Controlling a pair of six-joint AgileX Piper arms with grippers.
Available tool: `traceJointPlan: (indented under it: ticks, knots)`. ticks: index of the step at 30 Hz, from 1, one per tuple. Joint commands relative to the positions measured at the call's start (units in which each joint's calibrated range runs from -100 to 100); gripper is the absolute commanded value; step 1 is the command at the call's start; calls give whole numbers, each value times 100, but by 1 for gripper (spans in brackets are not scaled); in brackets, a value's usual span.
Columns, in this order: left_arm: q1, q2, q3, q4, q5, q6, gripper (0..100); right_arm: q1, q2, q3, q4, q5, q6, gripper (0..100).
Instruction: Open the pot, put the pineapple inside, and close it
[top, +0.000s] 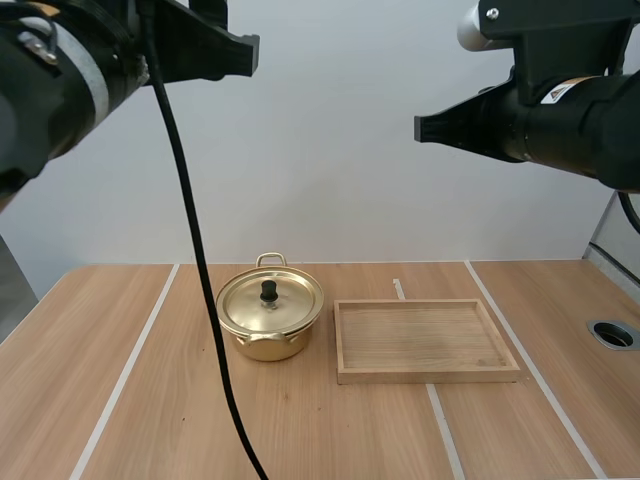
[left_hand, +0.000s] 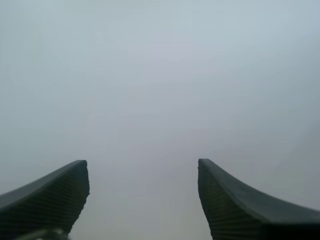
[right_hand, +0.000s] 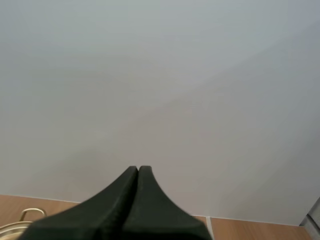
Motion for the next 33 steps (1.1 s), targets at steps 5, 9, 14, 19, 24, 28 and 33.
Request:
traceJointPlan:
  ticks: [5,9,14,19,24,28,33]
  knots:
    - [-13,-758,4,815,715,-730,91,-35,-75,-54,414,-62,0,0]
    - [-13,-955,4,1621,1552,-1425,1,-35,-160,-54,429,-22,3,0]
    - [34,-1086,4,1862,1509,-1824,0,-35,-301,-54,429,8,3,0]
    - [178,-1174,4,1878,1662,-2113,0,-35,-545,-54,474,194,3,0]
    - [271,-1186,147,1921,2028,-2343,0,-35,-925,-54,474,244,20,0]
    - [271,-1300,587,2130,2028,-2741,0,-35,-1211,-19,474,516,227,0]
    - [271,-1722,1348,2220,2028,-2969,0,-35,-1611,456,474,531,299,0]
